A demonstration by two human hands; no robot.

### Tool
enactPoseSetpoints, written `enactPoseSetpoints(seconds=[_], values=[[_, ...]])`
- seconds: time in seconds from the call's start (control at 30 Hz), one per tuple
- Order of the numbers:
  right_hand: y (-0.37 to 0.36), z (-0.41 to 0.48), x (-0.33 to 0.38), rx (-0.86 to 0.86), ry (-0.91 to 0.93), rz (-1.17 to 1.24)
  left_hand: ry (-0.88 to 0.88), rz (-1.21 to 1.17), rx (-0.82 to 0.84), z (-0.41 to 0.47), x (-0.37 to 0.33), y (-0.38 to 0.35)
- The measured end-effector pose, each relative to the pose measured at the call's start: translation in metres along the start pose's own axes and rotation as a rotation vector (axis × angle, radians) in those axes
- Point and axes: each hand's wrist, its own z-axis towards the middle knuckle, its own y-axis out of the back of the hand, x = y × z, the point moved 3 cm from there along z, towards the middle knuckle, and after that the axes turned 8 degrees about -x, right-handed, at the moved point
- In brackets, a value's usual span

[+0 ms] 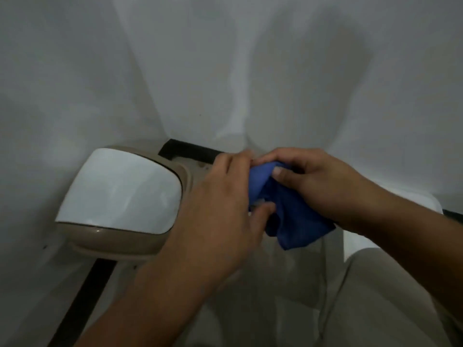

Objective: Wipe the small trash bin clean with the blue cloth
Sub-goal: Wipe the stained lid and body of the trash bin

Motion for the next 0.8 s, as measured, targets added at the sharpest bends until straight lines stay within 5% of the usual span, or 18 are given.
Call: enactPoseSetpoints(seconds=[0.13, 0.23, 0.33, 0.47, 0.63, 0.8], values=[[-0.022, 0.012, -0.053, -0.133, -0.535, 0.303, 0.118, 0.159, -0.197, 0.008, 0.068, 0.033], [-0.07, 0.024, -0.07, -0.189, -0.789, 0.594, 0.281, 0.221, -0.182, -0.019, 0.148, 0.068], [-0.111, 0.042, -0.072, -0.153, -0.858, 0.908, 0.328, 0.221, -0.094, -0.055, 0.192, 0.072], [-0.145, 0.058, -0.077, -0.265, -0.694, 1.245, 0.344, 0.211, -0.128, -0.076, 0.212, 0.067], [-0.193, 0.055, -0.086, -0.346, -0.588, 0.783, 0.322, 0.224, -0.162, -0.078, 0.215, 0.06], [-0.214, 0.035, -0.076, -0.282, -0.202, 0.199, 0.322, 0.204, -0.194, -0.077, 0.219, 0.055]])
